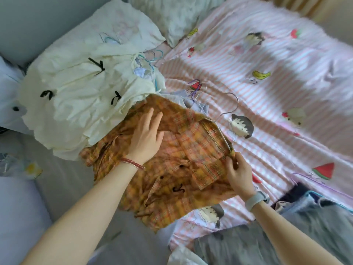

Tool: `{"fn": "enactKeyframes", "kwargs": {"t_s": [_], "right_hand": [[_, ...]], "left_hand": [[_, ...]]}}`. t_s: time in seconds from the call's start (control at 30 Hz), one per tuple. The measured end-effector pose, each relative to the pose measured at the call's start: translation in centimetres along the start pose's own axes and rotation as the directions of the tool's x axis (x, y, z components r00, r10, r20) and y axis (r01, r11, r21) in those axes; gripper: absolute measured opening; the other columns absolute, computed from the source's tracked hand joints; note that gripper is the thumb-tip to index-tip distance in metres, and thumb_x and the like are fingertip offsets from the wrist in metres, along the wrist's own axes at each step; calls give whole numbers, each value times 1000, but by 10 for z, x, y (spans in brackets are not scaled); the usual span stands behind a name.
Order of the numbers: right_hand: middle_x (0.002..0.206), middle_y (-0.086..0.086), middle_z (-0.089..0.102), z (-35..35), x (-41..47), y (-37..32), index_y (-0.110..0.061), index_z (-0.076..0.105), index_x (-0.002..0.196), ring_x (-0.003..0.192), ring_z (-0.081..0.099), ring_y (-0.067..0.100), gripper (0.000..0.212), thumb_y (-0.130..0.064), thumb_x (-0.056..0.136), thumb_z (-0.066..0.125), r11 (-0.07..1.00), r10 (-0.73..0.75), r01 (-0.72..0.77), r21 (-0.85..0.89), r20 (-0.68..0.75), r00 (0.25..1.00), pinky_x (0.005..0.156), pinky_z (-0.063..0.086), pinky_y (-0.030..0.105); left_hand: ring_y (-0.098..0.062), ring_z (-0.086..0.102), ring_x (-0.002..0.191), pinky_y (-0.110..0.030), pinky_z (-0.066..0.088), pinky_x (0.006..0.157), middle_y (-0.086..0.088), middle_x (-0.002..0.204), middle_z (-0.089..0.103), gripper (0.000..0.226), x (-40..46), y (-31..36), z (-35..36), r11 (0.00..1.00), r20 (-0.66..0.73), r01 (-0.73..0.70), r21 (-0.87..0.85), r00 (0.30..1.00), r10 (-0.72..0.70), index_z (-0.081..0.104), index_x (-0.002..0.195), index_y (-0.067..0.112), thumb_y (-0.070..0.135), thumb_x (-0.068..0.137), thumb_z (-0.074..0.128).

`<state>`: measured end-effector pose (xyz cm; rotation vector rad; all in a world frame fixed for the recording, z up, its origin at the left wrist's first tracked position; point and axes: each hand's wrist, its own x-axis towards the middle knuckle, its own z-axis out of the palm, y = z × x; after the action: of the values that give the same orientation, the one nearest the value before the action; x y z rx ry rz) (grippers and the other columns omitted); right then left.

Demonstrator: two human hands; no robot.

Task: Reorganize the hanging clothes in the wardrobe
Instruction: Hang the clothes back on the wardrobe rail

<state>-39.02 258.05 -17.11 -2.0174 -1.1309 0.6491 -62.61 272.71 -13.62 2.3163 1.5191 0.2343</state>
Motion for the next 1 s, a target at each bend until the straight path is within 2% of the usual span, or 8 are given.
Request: {"fn": "enactKeyframes", "kwargs": {"t_s": [0.13,0.27,0.37,0.5,0.6,0.77,0.87,1.0], "right_hand": [[51,-8,47,-34,-3,-19,-15,56,78,43,43,8,13,-26,84,53,969,-227,231,-91,43,973,42,29,13],[60,2,59,-38,5,-36,-6,61,92,48,54,23,21,-25,87,55,915,-323,317,-249,20,946,43,29,21],[76,9,67,-31,6,-53,-6,62,96,63,63,30,17,-20,86,62,883,-358,340,-325,6,934,52,34,24],[85,9,67,-6,10,-93,-6,63,94,76,62,31,12,-15,86,61,849,-452,437,-297,18,892,72,34,35],[91,10,65,28,6,-129,-7,64,101,88,58,31,16,-14,89,55,836,-484,489,-249,86,871,82,29,39],[89,14,63,87,-30,-184,-7,66,103,89,55,36,23,-9,86,51,697,-667,695,-178,197,719,93,31,51],[91,17,62,118,-70,-211,-4,65,103,92,55,39,27,-11,84,47,601,-746,794,-89,293,598,93,31,53],[91,16,62,143,-138,-232,-4,64,99,90,56,39,25,-13,86,46,467,-831,884,38,361,424,91,32,49]], "left_hand": [[-23,-3,143,-57,2,109,1,156,9,59,17,20,-18,972,65,-126,201,991,115,15,147,29,39,95,41],[-24,58,107,-50,20,105,-4,104,69,26,-3,24,-42,972,-178,-157,176,966,188,65,108,17,33,92,52],[-25,61,70,-33,43,64,-5,73,66,27,-39,8,-64,988,-133,-134,72,981,143,66,91,12,34,92,50],[-10,41,35,-22,29,34,3,49,50,26,-96,-17,-87,998,-184,-16,57,983,26,61,101,18,38,93,45],[-13,44,37,-25,29,34,1,54,54,34,-145,-32,-97,993,-219,115,40,970,-104,51,126,29,37,95,40],[-28,63,78,-45,50,70,-14,90,68,35,-243,-51,-104,924,-218,326,-200,905,-366,51,127,20,33,97,40],[-17,60,63,-34,47,61,-6,75,65,31,-307,-56,-110,868,-212,403,-291,857,-469,54,119,18,34,96,40],[-1,61,72,-20,48,66,9,87,65,39,-396,-48,-117,753,-227,481,-450,753,-617,52,122,25,47,91,39]]}}
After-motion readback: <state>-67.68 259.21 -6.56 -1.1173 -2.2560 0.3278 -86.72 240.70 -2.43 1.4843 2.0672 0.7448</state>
